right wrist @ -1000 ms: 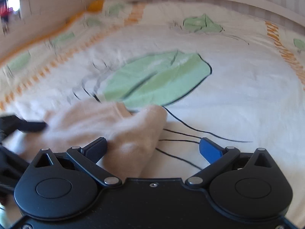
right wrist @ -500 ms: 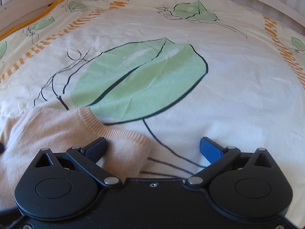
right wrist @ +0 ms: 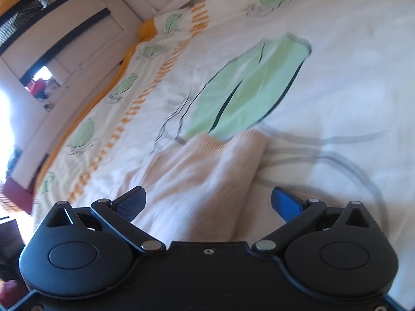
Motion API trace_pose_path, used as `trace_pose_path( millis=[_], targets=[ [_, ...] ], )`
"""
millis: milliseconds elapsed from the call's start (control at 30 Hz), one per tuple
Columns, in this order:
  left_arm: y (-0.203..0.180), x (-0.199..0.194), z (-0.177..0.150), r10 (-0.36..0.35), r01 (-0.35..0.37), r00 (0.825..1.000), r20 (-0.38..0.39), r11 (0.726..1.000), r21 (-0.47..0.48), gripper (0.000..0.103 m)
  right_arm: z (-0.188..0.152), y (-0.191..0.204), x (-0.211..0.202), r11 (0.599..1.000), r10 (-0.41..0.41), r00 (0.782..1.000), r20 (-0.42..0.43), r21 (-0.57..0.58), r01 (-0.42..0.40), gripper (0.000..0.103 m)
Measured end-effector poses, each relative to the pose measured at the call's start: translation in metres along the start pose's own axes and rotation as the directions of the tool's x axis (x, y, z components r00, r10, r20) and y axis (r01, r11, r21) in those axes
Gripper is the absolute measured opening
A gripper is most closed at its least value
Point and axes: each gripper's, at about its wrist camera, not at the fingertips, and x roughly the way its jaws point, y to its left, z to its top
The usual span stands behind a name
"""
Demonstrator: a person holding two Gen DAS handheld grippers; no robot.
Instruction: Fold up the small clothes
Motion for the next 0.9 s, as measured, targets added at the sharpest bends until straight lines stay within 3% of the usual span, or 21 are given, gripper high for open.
trace_pose_path(
  millis=[200,367,433,467,500,600,700,900],
  targets=[
    [-0.003,0.023,0.01,-0.131,0.13,0.99,-0.047,0.991,-0.029,0.102,-0.003,0.007,0.021,0.994,0.107,0.993,-0.05,-0.005,-0.107,0.103],
    [-0.007,0.033,0.018,-0.175,0.171,0.981,-0.084,0.984,-0.052,0.098,-0.005,0.0,0.02,0.987,0.157,0.987,-0.031,0.046,-0.156,0.103],
    [-0.006,0.031,0.017,-0.182,0.178,0.981,-0.071,0.982,-0.058,0.071,-0.006,-0.001,0.019,0.985,0.167,0.985,-0.038,0.043,-0.166,0.103],
    [-0.003,0.03,0.016,-0.186,0.182,0.981,-0.062,0.981,-0.066,0.051,-0.006,0.0,0.018,0.986,0.165,0.985,-0.043,0.04,-0.164,0.103],
    [0.0,0.03,0.016,-0.209,0.204,0.976,-0.059,0.975,-0.084,0.04,-0.007,0.001,0.018,0.989,0.148,0.988,-0.049,0.034,-0.146,0.098],
    [-0.001,0.032,0.014,-0.228,0.222,0.971,-0.068,0.971,-0.093,0.036,-0.009,0.007,0.018,0.998,0.053,0.996,-0.074,-0.016,-0.054,0.047],
    [-0.011,0.025,0.016,-0.234,0.228,0.969,-0.075,0.97,-0.078,0.034,-0.014,0.012,0.005,0.998,0.054,0.998,-0.042,-0.019,-0.055,0.047],
    [-0.035,0.006,-0.002,-0.316,0.307,0.942,-0.113,0.947,-0.094,0.034,-0.036,0.035,-0.04,0.997,-0.019,0.998,-0.058,-0.081,0.014,0.046]
  ],
)
